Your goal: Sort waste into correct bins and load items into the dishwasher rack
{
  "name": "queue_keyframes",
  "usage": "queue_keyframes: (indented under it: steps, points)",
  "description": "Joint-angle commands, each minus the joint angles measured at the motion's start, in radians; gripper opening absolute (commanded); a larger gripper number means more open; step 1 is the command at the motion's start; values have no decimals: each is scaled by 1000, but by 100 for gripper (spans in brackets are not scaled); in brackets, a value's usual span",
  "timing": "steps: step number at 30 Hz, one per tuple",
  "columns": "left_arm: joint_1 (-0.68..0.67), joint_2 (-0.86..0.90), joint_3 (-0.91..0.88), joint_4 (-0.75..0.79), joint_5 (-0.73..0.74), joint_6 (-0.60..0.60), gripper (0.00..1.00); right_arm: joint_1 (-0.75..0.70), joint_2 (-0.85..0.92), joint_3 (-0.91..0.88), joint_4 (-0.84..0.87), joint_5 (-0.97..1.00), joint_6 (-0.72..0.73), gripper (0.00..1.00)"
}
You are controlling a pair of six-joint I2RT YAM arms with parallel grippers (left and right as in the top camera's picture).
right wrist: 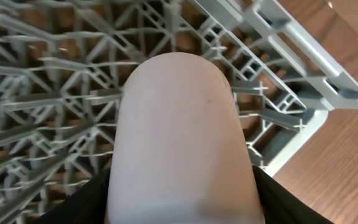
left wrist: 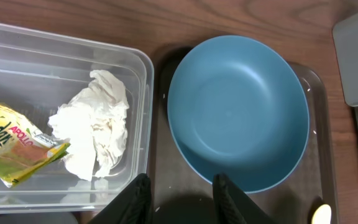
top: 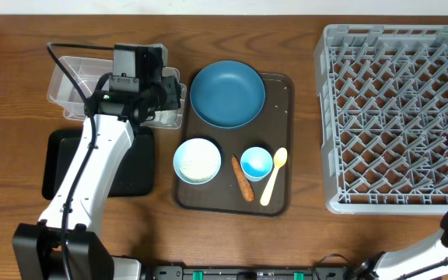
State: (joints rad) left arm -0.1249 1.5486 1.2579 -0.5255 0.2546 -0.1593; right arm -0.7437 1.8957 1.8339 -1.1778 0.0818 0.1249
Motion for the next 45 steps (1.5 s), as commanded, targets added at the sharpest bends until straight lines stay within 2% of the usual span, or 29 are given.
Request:
queue_keyframes:
  steps: [1, 13, 19, 21, 24, 29, 30, 31, 33, 34, 45]
  points:
    - [5, -6, 12, -9, -13, 10, 36, -28, 28, 23, 1, 19, 1, 1]
    - [5, -6, 12, -10, -13, 10, 36, -27, 103, 23, 53, -133, 0, 1]
    - [5, -6, 12, -13, -13, 10, 35, -27, 103, 22, 66, -135, 0, 2]
    - [5, -6, 12, -13, -13, 10, 36, -28, 103, 21, 58, -134, 0, 10]
    - [5, -6, 12, -13, -13, 10, 35, -28, 103, 16, 43, -132, 0, 17]
    - [5, -6, 12, -13, -13, 10, 35, -28, 103, 14, 21, -132, 0, 40]
    - [5, -6, 12, -13, -13, 10, 36, -28, 103, 14, 18, -132, 0, 48]
    - [5, -6, 12, -13, -13, 10, 36, -28, 103, 14, 18, -132, 0, 61]
    - [5, -6, 12, -13, -13, 10, 36, -28, 103, 14, 18, -132, 0, 92]
    - [5, -6, 12, -13, -13, 10, 36, -28, 103, 14, 18, -132, 1, 99]
    - [5, -6, 12, -13, -13, 10, 35, -27, 103, 14, 10, -144, 1, 99]
